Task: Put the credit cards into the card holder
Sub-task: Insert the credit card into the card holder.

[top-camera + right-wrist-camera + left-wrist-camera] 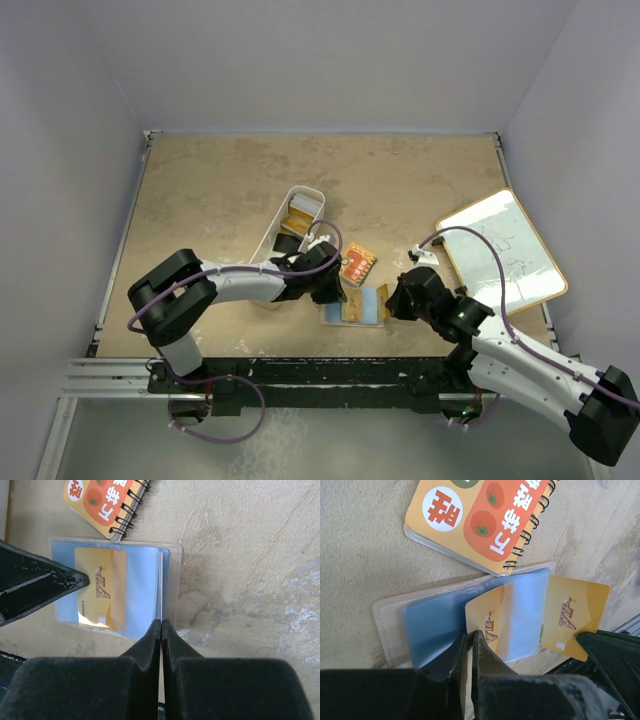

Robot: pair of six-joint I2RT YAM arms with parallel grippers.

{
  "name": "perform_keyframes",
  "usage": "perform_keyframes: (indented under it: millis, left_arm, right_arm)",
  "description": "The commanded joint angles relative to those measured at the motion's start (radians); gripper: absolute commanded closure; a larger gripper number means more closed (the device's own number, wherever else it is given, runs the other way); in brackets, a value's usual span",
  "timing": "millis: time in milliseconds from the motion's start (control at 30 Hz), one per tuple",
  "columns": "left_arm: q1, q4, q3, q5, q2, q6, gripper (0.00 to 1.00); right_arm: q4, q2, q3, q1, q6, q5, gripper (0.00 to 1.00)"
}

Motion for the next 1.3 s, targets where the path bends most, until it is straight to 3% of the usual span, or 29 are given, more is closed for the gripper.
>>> perform_keyframes:
  millis: [0, 567, 1200, 1267]
  left_arm:
    - [-0.009, -0.012, 0.026, -0.001, 0.019, 0.022, 1.00]
    - [-0.014, -0.085, 0.052, 0.039, 0.027, 0.091, 1.00]
    - [-0.025, -0.016, 0.052, -0.032, 0.017, 0.000, 1.00]
    - [-0.028, -0.016, 0.054, -0.034, 0.019, -0.004, 0.96]
  right_arm:
    - [0.004, 0.014, -0.006, -0.001, -0.006, -0.007, 1.00]
    - [-0.009, 0.002, -0.004, -0.001, -0.009, -0.001, 1.00]
    - [0.007, -0.024, -0.011, 0.000, 0.017, -0.042, 1.00]
    - [0.011, -0.021, -0.014, 0.000, 0.020, -0.047, 1.00]
